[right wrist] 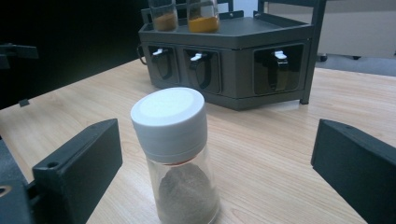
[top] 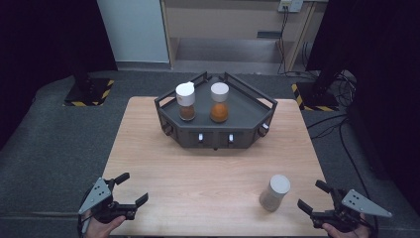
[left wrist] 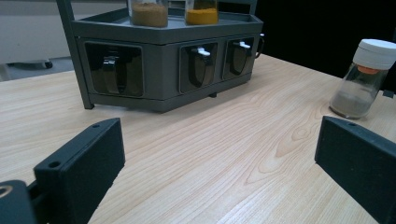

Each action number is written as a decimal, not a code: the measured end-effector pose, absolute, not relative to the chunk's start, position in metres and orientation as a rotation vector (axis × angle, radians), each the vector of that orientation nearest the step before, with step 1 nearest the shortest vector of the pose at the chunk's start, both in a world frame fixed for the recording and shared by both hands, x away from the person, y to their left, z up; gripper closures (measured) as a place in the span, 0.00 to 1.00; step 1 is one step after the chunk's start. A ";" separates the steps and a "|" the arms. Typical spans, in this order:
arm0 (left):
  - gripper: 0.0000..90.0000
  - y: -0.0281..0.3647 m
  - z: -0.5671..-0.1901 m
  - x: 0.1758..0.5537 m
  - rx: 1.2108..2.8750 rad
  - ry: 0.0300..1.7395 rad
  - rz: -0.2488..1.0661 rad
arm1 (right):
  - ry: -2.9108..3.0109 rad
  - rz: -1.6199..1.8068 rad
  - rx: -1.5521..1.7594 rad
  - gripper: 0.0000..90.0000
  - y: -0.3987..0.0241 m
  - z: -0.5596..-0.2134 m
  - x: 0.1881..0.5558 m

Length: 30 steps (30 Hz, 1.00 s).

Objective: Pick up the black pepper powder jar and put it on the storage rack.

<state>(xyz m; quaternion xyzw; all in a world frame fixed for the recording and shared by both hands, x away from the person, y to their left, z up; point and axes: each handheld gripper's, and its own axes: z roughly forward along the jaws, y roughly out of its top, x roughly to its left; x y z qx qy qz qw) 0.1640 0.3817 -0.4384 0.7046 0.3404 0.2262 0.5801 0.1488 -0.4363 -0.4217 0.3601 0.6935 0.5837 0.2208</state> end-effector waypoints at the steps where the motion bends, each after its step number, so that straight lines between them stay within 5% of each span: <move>1: 0.01 0.382 -0.438 0.164 1.646 0.795 0.529 | 1.920 1.619 0.994 0.03 -0.437 -0.420 0.149; 30: 0.01 0.382 -0.438 0.165 1.647 0.796 0.524 | 2.065 1.562 0.951 0.02 -0.434 -0.368 0.175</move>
